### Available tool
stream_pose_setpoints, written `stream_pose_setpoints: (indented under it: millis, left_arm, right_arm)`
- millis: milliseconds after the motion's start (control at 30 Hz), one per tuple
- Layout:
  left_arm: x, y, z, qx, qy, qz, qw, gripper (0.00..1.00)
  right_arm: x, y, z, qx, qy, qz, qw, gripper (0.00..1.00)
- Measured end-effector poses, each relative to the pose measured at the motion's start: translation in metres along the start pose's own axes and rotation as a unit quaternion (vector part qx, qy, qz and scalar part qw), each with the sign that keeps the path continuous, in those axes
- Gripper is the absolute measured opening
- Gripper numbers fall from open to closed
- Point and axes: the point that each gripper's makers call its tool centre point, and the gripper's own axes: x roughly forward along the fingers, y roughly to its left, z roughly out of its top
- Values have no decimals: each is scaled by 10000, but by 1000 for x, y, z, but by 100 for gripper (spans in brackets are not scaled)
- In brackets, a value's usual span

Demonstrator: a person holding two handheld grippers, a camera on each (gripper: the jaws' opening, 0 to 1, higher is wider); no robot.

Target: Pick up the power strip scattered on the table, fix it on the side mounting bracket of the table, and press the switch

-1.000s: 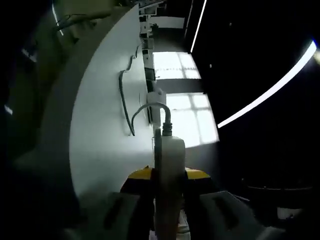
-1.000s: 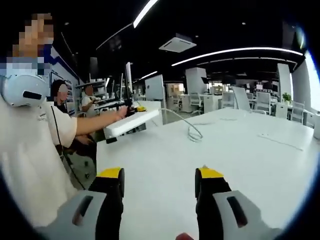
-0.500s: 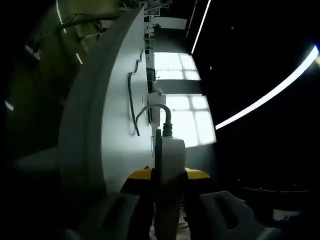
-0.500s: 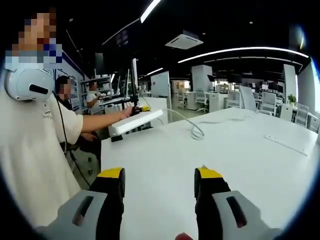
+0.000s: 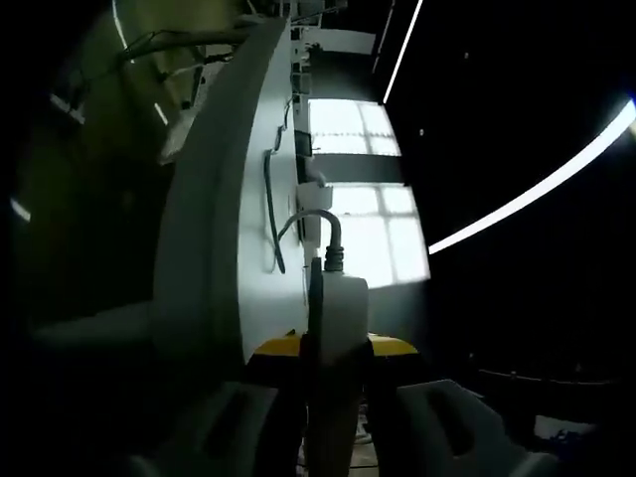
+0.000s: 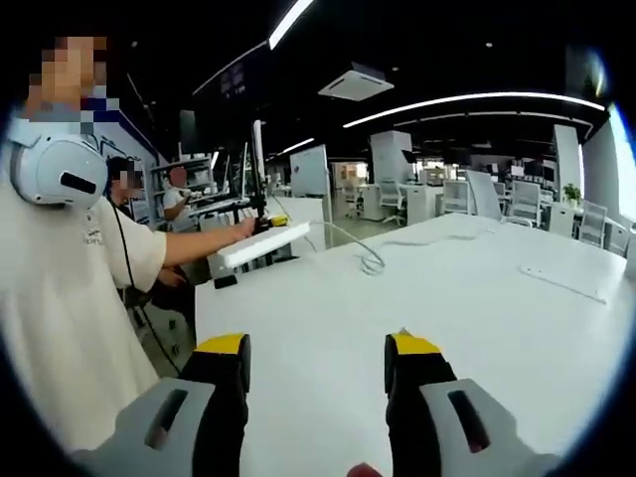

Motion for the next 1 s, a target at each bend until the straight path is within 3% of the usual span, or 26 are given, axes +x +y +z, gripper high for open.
stream_pose_setpoints:
  millis: [267,633,1000]
  left_arm:
    - [-20,8,9,8,67,53,10000,25]
    - [-30,27,15,-44,284,92,9995,25]
    - [-39,41,31,-158,548,86,9983,25]
  right_arm:
    - [0,-1,-7,33,102,-140,9998,50]
    - [-2,-1,-7,-51,206,-273,9994,50]
    - [-3,12,-4,-151,212,0,9997,49]
